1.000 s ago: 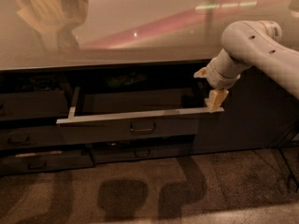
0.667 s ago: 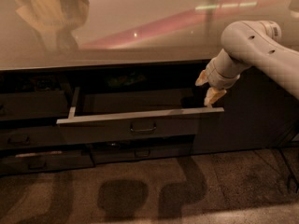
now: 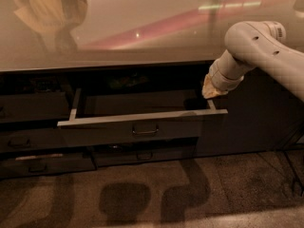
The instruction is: Open top drawer
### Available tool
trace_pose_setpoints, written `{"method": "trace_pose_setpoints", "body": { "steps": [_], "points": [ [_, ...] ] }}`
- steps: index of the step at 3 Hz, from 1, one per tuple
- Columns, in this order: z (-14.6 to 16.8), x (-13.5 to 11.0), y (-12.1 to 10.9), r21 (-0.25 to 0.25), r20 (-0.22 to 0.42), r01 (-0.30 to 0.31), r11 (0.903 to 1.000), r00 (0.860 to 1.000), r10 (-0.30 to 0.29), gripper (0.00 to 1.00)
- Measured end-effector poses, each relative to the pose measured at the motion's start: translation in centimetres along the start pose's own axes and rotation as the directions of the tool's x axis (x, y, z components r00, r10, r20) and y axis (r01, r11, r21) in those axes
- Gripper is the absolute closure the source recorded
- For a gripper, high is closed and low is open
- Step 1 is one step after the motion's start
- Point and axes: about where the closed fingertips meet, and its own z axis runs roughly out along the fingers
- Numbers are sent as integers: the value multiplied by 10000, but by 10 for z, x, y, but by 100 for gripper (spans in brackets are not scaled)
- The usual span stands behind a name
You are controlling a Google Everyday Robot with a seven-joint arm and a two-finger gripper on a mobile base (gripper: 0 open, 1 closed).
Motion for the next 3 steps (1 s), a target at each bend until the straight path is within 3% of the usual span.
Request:
{"method": "trace_pose_setpoints", "body": {
  "steps": [1,2,3],
  "points": [
    [0,0,0,0,5,1,10000,10000,-1,100],
    [7,-7,0,-38,1074,308,9995,9938,-302,100],
    [23,-25,4,-64,3978,1185,9929,9113,-1062,100]
  ]
}}
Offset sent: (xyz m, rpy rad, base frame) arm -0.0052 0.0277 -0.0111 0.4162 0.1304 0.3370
